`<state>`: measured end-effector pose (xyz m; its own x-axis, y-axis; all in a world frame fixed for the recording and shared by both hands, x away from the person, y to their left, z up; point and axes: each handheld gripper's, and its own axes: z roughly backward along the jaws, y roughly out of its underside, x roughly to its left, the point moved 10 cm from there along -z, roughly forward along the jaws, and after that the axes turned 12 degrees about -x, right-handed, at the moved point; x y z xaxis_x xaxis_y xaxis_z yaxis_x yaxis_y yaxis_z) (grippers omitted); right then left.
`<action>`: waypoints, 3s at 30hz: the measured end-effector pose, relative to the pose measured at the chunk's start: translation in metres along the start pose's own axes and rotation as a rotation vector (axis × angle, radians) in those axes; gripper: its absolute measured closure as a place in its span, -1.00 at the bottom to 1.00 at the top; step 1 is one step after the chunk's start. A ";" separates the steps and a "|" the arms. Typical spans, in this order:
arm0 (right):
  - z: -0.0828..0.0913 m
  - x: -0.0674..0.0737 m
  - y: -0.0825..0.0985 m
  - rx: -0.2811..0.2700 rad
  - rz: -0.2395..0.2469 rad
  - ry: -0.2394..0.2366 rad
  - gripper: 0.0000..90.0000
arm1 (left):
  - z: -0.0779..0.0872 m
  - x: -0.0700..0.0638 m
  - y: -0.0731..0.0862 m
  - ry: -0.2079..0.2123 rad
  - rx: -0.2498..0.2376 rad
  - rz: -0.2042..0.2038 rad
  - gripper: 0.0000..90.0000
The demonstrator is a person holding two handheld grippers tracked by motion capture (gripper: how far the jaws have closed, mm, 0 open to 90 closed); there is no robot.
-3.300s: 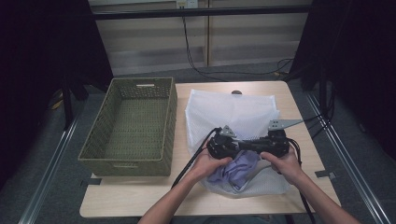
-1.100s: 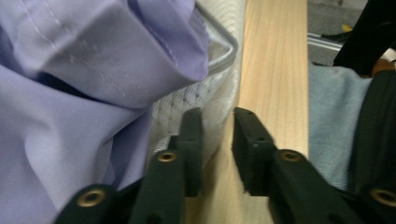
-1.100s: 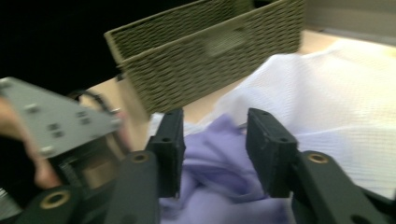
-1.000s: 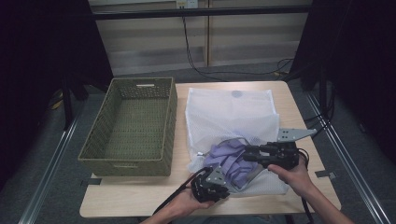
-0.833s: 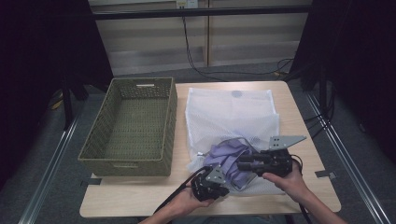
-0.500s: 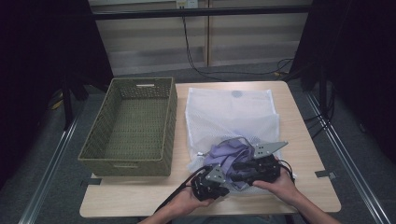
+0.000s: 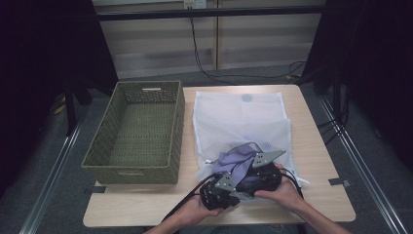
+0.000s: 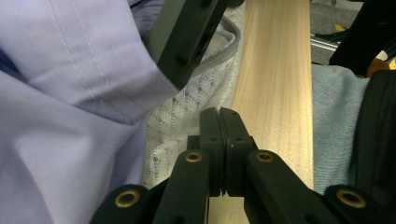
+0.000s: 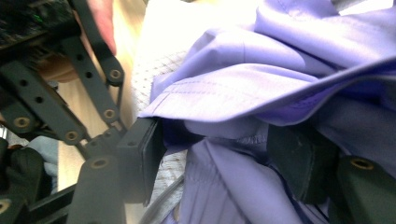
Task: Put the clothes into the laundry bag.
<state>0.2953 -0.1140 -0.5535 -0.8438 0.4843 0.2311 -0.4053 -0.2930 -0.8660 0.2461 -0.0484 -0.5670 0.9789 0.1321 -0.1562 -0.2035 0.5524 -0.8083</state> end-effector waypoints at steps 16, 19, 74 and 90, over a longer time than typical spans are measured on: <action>0.002 -0.019 0.006 0.015 0.051 0.093 0.69 | 0.000 0.000 0.000 0.007 0.006 0.008 0.99; 0.004 -0.024 0.006 0.011 0.052 0.120 0.71 | -0.001 0.000 0.000 0.010 0.002 0.010 0.99; 0.010 -0.099 -0.009 -0.048 -0.040 0.258 0.75 | -0.004 -0.001 -0.002 0.036 -0.011 -0.017 0.99; 0.001 -0.112 -0.019 -0.046 -0.064 0.294 0.74 | -0.003 -0.001 -0.002 0.042 -0.004 -0.011 0.99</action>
<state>0.3971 -0.1639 -0.5628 -0.6765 0.7204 0.1532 -0.4322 -0.2199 -0.8745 0.2459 -0.0520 -0.5672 0.9811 0.0916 -0.1705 -0.1926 0.5505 -0.8123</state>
